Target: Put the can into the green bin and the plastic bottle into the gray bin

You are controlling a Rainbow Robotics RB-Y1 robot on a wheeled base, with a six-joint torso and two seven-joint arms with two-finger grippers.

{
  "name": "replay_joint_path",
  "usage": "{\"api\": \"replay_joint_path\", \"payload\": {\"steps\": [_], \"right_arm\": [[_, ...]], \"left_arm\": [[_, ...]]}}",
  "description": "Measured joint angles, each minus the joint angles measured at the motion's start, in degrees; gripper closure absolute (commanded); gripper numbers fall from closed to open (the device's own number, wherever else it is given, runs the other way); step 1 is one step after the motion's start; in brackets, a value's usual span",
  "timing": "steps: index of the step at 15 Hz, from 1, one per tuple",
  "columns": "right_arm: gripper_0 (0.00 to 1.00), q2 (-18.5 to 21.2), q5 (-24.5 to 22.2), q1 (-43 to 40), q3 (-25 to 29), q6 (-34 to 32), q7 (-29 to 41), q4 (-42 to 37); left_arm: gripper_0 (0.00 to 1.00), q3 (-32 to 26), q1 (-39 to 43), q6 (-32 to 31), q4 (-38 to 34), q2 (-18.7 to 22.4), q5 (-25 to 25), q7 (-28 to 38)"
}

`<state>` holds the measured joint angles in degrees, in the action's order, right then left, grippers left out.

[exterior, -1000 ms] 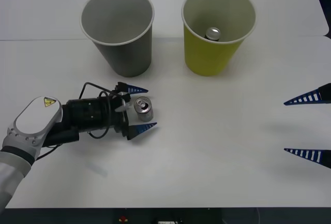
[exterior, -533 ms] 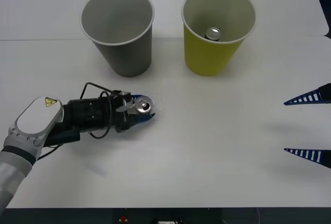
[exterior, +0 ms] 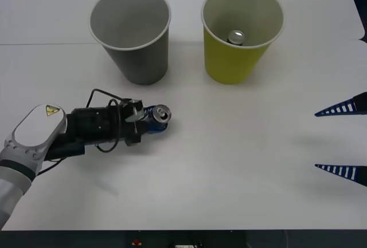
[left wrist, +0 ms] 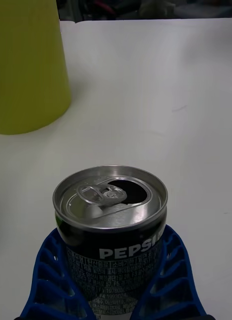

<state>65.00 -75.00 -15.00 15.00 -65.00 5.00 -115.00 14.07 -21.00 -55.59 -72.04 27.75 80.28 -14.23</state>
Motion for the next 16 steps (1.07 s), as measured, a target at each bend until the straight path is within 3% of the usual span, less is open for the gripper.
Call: {"api": "replay_joint_path", "payload": {"steps": [4, 6, 10, 16], "right_arm": [[0.00, 0.0, 0.0, 0.0, 0.0, 0.0, 0.0, 0.0], [0.00, 0.0, 0.0, 0.0, 0.0, 0.0, 0.0, 0.0], [0.00, 0.0, 0.0, 0.0, 0.0, 0.0, 0.0, 0.0], [0.00, 0.0, 0.0, 0.0, 0.0, 0.0, 0.0, 0.0]], "left_arm": [[1.00, -0.4, 1.0, -2.7, -4.6, 3.3, 0.2, 7.0], [1.00, -2.5, 4.8, -3.5, -11.1, 5.4, 0.7, 11.9], [1.00, -8.2, 13.4, -3.6, -28.5, 8.6, 8.3, 27.8], [1.00, -11.8, 18.5, -3.6, -45.7, 13.4, 16.8, 54.6]]}}
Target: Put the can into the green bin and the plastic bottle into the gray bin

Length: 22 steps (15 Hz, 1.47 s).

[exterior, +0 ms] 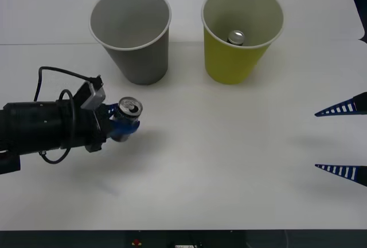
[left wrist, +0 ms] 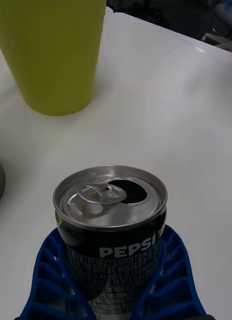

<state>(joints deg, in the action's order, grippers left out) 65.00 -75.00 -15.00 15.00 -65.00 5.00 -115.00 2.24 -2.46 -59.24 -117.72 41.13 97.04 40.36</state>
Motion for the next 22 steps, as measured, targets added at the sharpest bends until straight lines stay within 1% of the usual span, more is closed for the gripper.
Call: {"api": "replay_joint_path", "payload": {"steps": [2, 3, 6, 8, 10, 12, 13, 15, 18, 20, 22], "right_arm": [[0.00, 0.0, 0.0, 0.0, 0.0, 0.0, 0.0, 0.0], [0.00, 0.0, 0.0, 0.0, 0.0, 0.0, 0.0, 0.0], [0.00, 0.0, 0.0, 0.0, 0.0, 0.0, 0.0, 0.0], [0.00, 0.0, 0.0, 0.0, 0.0, 0.0, 0.0, 0.0], [0.00, 0.0, 0.0, 0.0, 0.0, 0.0, 0.0, 0.0], [0.00, 0.0, 0.0, 0.0, 0.0, 0.0, 0.0, 0.0], [0.00, 0.0, 0.0, 0.0, 0.0, 0.0, 0.0, 0.0], [0.00, 0.0, 0.0, 0.0, 0.0, 0.0, 0.0, 0.0], [0.00, 0.0, 0.0, 0.0, 0.0, 0.0, 0.0, 0.0], [0.00, 0.0, 0.0, 0.0, 0.0, 0.0, 0.0, 0.0], [0.00, 0.0, 0.0, 0.0, 0.0, 0.0, 0.0, 0.0]], "left_arm": [[1.00, 0.0, -0.4, -0.4, -4.6, 1.3, 3.2, 9.6], [1.00, 0.0, -1.2, -2.0, -6.9, 1.3, 5.3, 14.6], [1.00, 0.0, -6.5, -9.7, -11.9, -0.8, 11.5, 28.6], [1.00, 0.2, -12.0, -15.9, -12.6, -3.1, 13.3, 35.2], [1.00, 2.4, -17.9, -19.7, -12.6, -4.1, 15.4, 39.7], [1.00, 5.9, -23.4, -20.2, -11.0, -4.2, 16.8, 41.0], [1.00, 7.6, -26.8, -20.2, -8.6, -4.4, 16.7, 41.0], [1.00, 10.6, -33.5, -20.2, -3.1, -5.6, 16.5, 41.0], [1.00, 14.5, -43.8, -20.3, 6.0, -8.7, 16.6, 41.0], [1.00, 17.5, -50.7, -20.3, 12.3, -10.6, 17.2, 41.0], [1.00, 20.1, -56.4, -20.3, 17.2, -12.0, 17.9, 41.1]]}}
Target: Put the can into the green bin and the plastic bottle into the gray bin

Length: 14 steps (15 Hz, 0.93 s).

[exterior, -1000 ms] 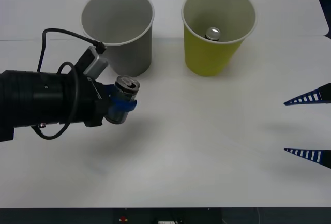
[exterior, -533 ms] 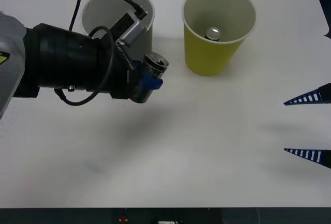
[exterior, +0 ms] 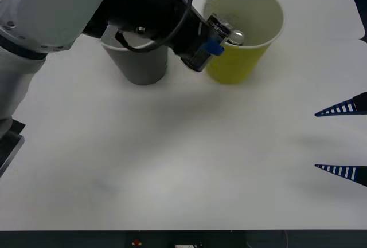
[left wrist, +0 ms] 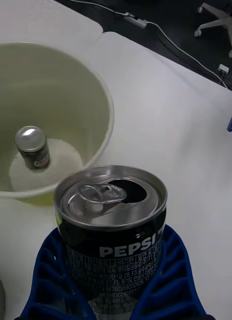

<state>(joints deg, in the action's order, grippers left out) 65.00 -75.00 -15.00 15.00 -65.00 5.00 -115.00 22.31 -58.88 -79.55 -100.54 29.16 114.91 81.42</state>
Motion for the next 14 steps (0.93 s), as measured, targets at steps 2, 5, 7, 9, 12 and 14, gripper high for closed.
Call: {"api": "replay_joint_path", "payload": {"steps": [2, 5, 7, 9, 12, 14], "right_arm": [[0.00, 0.0, 0.0, 0.0, 0.0, 0.0, 0.0, 0.0], [0.00, 0.0, 0.0, 0.0, 0.0, 0.0, 0.0, 0.0], [0.00, 0.0, 0.0, 0.0, 0.0, 0.0, 0.0, 0.0], [0.00, 0.0, 0.0, 0.0, 0.0, 0.0, 0.0, 0.0], [0.00, 0.0, 0.0, 0.0, 0.0, 0.0, 0.0, 0.0], [0.00, 0.0, 0.0, 0.0, 0.0, 0.0, 0.0, 0.0]], "left_arm": [[1.00, 2.1, -5.6, 0.0, 5.8, -1.9, 1.1, 0.0], [1.00, 3.2, -12.3, 0.0, 14.7, -6.6, 5.8, 0.1], [1.00, 3.2, -15.7, 0.6, 20.5, -10.1, 9.2, 0.1], [1.00, 3.2, -18.4, 2.1, 25.4, -12.5, 11.8, 0.0], [1.00, 3.2, -22.4, 5.7, 33.6, -15.6, 13.7, 0.0], [1.00, 3.3, -24.3, 8.9, 38.2, -17.3, 14.4, -0.1]]}}
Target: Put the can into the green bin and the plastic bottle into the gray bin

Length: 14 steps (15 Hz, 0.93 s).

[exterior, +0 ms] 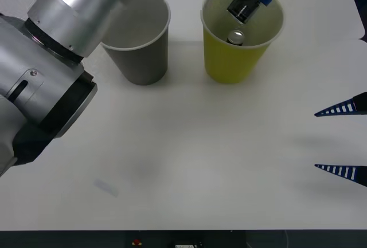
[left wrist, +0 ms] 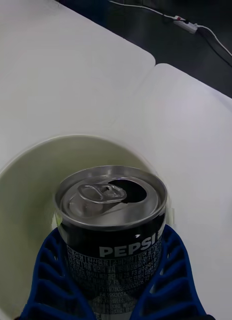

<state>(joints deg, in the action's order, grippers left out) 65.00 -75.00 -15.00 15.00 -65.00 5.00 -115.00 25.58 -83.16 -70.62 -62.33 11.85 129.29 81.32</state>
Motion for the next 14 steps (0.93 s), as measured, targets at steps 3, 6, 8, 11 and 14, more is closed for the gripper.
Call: {"api": "replay_joint_path", "payload": {"steps": [3, 6, 8, 11, 14], "right_arm": [[0.00, 0.0, 0.0, 0.0, 0.0, 0.0, 0.0, 0.0], [0.00, 0.0, 0.0, 0.0, 0.0, 0.0, 0.0, 0.0], [0.00, 0.0, 0.0, 0.0, 0.0, 0.0, 0.0, 0.0], [0.00, 0.0, 0.0, 0.0, 0.0, 0.0, 0.0, 0.0], [0.00, 0.0, 0.0, 0.0, 0.0, 0.0, 0.0, 0.0]], "left_arm": [[1.00, 3.4, -0.9, 5.0, 3.3, -0.4, 1.0, -0.1], [1.00, 5.6, -1.0, 7.3, 4.6, -0.4, 2.5, -0.1], [1.00, 5.8, -0.9, 7.3, 4.6, -0.4, 3.9, -0.1], [1.00, 5.8, -1.0, 6.1, 4.6, -0.4, 4.5, -0.6], [0.76, 5.8, -0.9, 5.8, 4.6, -0.4, 4.5, -1.0]]}}
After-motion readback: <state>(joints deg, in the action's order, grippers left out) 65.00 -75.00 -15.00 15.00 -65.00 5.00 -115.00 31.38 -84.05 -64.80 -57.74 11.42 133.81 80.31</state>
